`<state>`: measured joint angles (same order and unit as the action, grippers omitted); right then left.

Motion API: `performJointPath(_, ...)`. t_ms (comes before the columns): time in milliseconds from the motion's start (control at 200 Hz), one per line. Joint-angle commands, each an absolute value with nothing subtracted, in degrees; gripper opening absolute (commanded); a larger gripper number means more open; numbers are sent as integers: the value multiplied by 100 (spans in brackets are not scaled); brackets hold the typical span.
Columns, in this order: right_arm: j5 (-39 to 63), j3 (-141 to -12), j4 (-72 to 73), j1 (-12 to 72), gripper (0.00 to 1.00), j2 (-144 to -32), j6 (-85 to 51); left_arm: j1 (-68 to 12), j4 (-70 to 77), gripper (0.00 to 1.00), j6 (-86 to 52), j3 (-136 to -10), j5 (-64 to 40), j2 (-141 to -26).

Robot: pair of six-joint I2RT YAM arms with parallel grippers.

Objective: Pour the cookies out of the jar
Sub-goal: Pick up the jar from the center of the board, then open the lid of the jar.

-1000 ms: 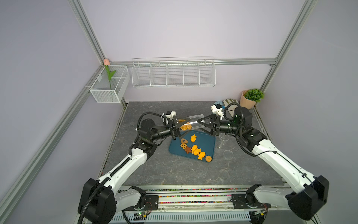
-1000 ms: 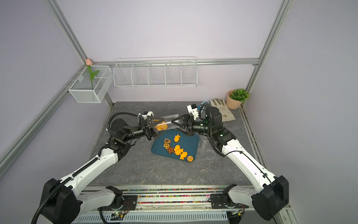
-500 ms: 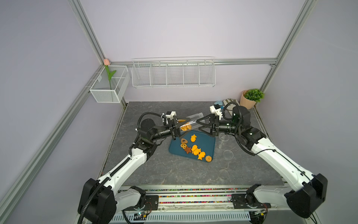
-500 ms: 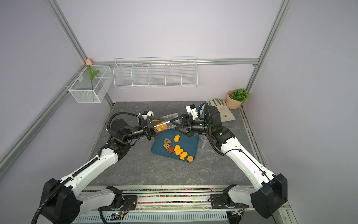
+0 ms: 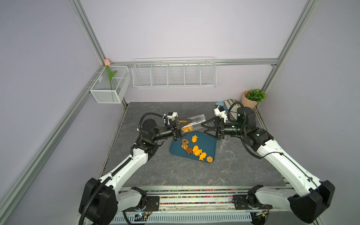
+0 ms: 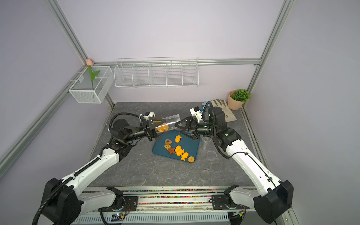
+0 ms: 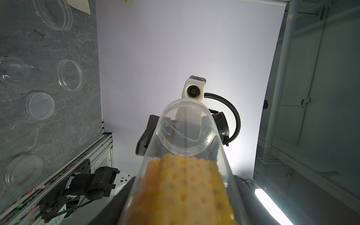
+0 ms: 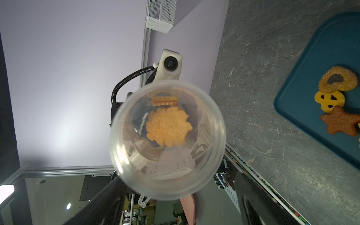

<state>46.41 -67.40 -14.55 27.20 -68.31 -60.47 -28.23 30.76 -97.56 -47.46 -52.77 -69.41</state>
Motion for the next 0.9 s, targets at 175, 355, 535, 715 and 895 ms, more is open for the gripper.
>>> performJointPath(175,5313,-6963,-2106,1985,88,-6278,-5663,-2823,2561,71,-9084,-5039,-5801,-6926)
performJointPath(355,5952,-7137,-2436,1606,88,-6321,-5520,-2809,2444,71,-8854,-5089,-6105,-6974)
performJointPath(535,6244,-7028,-2269,1632,88,-6460,-5516,-2806,2969,71,-9145,-5189,-6270,-7086)
performJointPath(715,6290,-6933,-1737,1889,88,-6658,-5795,-2804,3074,72,-9234,-5305,-6335,-7130)
performJointPath(895,6245,-7039,-1666,2119,88,-6843,-5771,-2804,3154,72,-9325,-5240,-6328,-7063)
